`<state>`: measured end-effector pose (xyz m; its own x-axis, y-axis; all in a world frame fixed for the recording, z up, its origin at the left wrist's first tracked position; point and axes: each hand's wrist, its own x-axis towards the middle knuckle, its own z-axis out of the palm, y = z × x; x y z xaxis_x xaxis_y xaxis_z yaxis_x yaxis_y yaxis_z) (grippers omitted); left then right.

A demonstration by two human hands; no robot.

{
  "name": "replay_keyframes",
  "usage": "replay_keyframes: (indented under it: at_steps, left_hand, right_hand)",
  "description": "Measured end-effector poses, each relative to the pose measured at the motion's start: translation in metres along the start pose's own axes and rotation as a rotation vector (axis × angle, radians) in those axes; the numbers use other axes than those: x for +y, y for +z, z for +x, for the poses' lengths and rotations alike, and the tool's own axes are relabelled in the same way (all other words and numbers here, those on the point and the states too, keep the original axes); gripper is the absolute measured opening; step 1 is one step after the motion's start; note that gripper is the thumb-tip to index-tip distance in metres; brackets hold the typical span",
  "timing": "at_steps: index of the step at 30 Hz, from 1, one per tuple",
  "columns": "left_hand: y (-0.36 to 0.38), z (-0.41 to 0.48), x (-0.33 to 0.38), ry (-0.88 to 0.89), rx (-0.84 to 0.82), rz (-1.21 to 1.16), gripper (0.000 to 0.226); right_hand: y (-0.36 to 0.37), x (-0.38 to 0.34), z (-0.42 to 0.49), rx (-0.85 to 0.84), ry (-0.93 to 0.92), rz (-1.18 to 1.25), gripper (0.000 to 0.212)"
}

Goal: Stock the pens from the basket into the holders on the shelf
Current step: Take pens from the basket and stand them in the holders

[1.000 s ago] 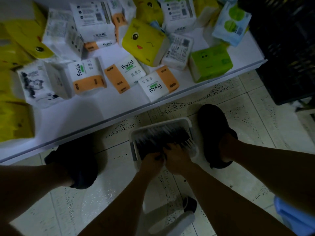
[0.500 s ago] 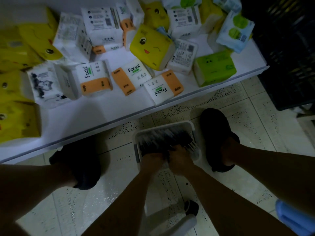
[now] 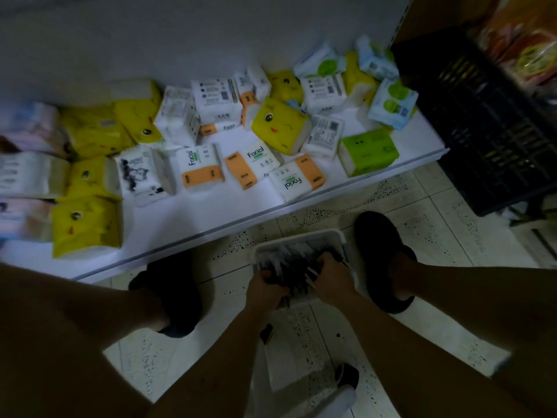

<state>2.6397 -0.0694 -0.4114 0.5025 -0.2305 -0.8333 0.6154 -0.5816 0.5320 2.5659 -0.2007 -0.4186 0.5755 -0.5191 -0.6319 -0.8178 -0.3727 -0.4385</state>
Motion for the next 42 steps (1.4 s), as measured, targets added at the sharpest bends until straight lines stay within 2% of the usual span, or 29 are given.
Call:
replay_keyframes:
  at_steps: [4, 8, 9, 11, 15, 17, 20, 25, 28, 30, 34, 36, 38, 42]
  left_hand:
    - [-0.004, -0.026, 0.01, 0.093, -0.037, -0.012, 0.025]
    - [-0.008, -0.046, 0.017, 0.138, -0.023, -0.027, 0.025]
    - [-0.009, -0.05, 0.019, 0.155, -0.001, -0.028, 0.025]
    - [-0.012, -0.06, 0.023, 0.207, 0.051, -0.02, 0.025]
    - [-0.024, -0.079, 0.034, 0.428, 0.107, 0.13, 0.026]
    - [-0.03, -0.089, 0.043, 0.54, 0.107, 0.118, 0.027]
    - [-0.041, -0.107, 0.063, 0.588, 0.076, -0.022, 0.019]
    - [-0.058, -0.134, 0.105, 0.742, 0.15, 0.094, 0.029]
    - [-0.067, -0.159, 0.134, 0.867, 0.156, 0.112, 0.037]
    - [-0.074, -0.177, 0.154, 0.969, 0.168, 0.103, 0.036]
    - [-0.09, -0.214, 0.187, 1.111, 0.159, -0.005, 0.026]
    - [-0.097, -0.232, 0.201, 1.11, 0.116, -0.099, 0.014]
    - [-0.103, -0.251, 0.215, 1.092, 0.07, -0.183, 0.012]
    - [-0.114, -0.293, 0.242, 1.159, 0.002, -0.265, 0.009]
  right_hand:
    - [-0.001, -0.01, -0.02, -0.024, -0.045, 0.035, 0.044]
    - [-0.006, -0.024, -0.04, -0.008, -0.079, 0.045, 0.046]
    - [-0.009, -0.028, -0.044, 0.01, -0.079, 0.064, 0.041]
    - [-0.018, -0.037, -0.055, 0.066, -0.096, 0.07, 0.019]
    - [-0.039, -0.051, -0.082, 0.211, -0.262, 0.146, 0.028]
    - [-0.049, -0.059, -0.092, 0.273, -0.357, 0.211, 0.026]
    - [-0.064, -0.076, -0.1, 0.274, -0.447, 0.319, 0.018]
    - [-0.088, -0.109, -0.112, 0.247, -0.444, 0.428, 0.022]
    - [-0.112, -0.138, -0.119, 0.266, -0.546, 0.398, 0.014]
    - [-0.129, -0.157, -0.132, 0.331, -0.64, 0.37, 0.019]
    - [-0.159, -0.187, -0.158, 0.475, -0.725, 0.472, 0.028]
    - [-0.174, -0.2, -0.17, 0.533, -0.78, 0.524, 0.021]
    - [-0.187, -0.213, -0.184, 0.537, -0.821, 0.589, 0.013]
    - [-0.214, -0.239, -0.213, 0.489, -0.908, 0.717, 0.016]
